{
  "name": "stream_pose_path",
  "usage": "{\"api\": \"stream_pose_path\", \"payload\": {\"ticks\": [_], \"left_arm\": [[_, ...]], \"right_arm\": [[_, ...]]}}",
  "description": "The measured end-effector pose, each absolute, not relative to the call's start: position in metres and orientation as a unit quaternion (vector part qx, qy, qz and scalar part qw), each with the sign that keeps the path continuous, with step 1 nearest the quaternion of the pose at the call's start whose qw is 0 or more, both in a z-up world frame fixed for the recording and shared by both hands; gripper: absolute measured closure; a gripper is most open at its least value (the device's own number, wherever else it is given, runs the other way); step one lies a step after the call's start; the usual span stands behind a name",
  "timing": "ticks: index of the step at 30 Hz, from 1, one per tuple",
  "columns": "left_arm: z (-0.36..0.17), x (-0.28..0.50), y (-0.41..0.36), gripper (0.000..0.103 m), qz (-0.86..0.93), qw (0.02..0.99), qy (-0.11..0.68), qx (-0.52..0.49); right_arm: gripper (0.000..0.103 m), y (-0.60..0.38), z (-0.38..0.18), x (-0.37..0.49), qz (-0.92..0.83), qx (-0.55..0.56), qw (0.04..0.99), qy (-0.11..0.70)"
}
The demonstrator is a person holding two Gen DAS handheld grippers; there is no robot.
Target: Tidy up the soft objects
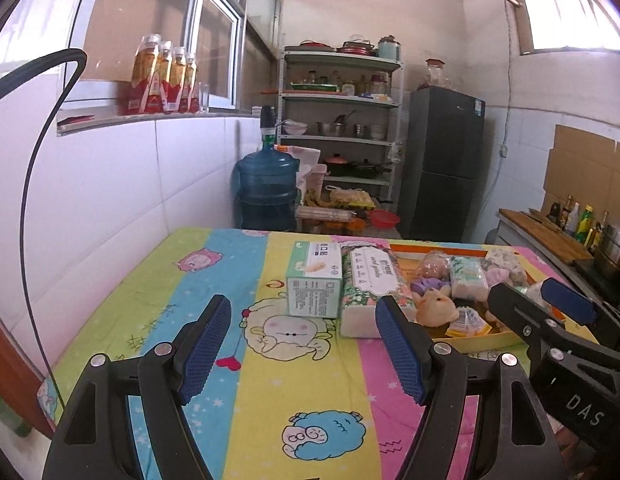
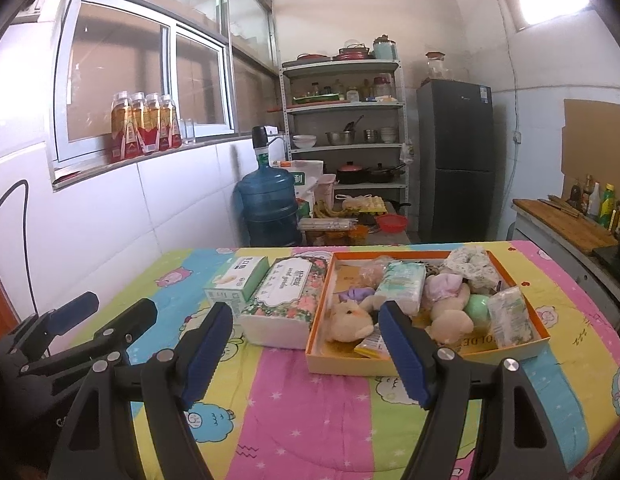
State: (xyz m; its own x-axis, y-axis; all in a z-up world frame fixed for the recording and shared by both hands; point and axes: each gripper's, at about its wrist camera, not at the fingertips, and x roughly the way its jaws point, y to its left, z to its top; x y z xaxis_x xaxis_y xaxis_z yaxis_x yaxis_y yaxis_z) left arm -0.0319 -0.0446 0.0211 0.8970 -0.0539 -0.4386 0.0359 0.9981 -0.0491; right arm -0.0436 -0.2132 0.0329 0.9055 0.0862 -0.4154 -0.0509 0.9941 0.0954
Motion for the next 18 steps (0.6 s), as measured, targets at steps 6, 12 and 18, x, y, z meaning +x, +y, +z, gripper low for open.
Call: {"api": "stream_pose_path", "payload": {"ticks": [6,12,18], "left_arm": [[0.0186,-0.0327,-0.0396,0.027,-0.018,0.974,0.226,-0.025],[0.0175,-0.0325,-0.0397,0.027,-0.021,0.973,0.228,-0.023],[0.017,-0.0323,-0.0401,0.027,-0.024,0.973,0.228,-0.025]], "right_arm": [[0.028,-0.211,0.0328,-0.0393,0.037,0.048,0.974,0.216],[0.028,-0.2069,0.0322,-0.041,0.037,0.045,0.975,0.215],[0.028,-0.2065,0.0321,-0.0419,0.038,0.044,0.975,0.214]]}}
